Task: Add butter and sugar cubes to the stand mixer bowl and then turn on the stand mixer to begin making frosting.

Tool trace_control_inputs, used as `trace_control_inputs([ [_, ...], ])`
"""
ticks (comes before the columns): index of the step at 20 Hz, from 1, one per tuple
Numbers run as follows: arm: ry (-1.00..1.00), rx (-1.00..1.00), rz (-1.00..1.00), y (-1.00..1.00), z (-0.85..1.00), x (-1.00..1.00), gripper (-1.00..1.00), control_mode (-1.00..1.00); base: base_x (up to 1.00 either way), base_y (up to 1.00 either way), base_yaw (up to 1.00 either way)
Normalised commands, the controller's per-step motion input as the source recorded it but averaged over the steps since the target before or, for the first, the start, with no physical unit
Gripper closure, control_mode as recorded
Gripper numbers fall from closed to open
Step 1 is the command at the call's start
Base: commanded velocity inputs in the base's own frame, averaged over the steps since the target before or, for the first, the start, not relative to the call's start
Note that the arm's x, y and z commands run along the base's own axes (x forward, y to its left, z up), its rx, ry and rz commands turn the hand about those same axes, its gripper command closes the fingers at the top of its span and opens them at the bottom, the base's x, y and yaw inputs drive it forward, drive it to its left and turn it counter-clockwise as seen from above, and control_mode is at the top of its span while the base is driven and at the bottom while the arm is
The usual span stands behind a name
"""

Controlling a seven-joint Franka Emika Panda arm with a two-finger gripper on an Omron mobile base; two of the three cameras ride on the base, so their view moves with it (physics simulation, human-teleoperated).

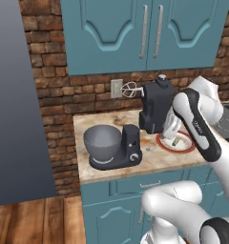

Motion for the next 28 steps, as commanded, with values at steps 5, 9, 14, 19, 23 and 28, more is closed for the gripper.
trace_control_inputs([
  [5,0.01,0.27,0.04,-0.46,-0.17,0.0,-1.0,-1.0,0.0,0.0,0.0],
  [9,0.0,0.19,0.0,-0.28,-0.41,0.0,-1.0,-1.0,0.0,0.0,0.0],
  [14,0.01,0.19,0.0,-0.21,-0.51,0.0,-1.0,-1.0,0.0,0.0,0.0],
  [19,0.0,0.22,0.0,-0.12,-0.41,0.06,-1.0,-1.0,0.0,0.0,0.0],
  [23,0.0,0.17,0.0,0.0,-0.34,0.3,-1.0,-1.0,0.0,0.0,0.0],
  [28,0.0,0.11,-0.02,0.0,-0.34,0.45,-1.0,-1.0,0.0,0.0,0.0],
])
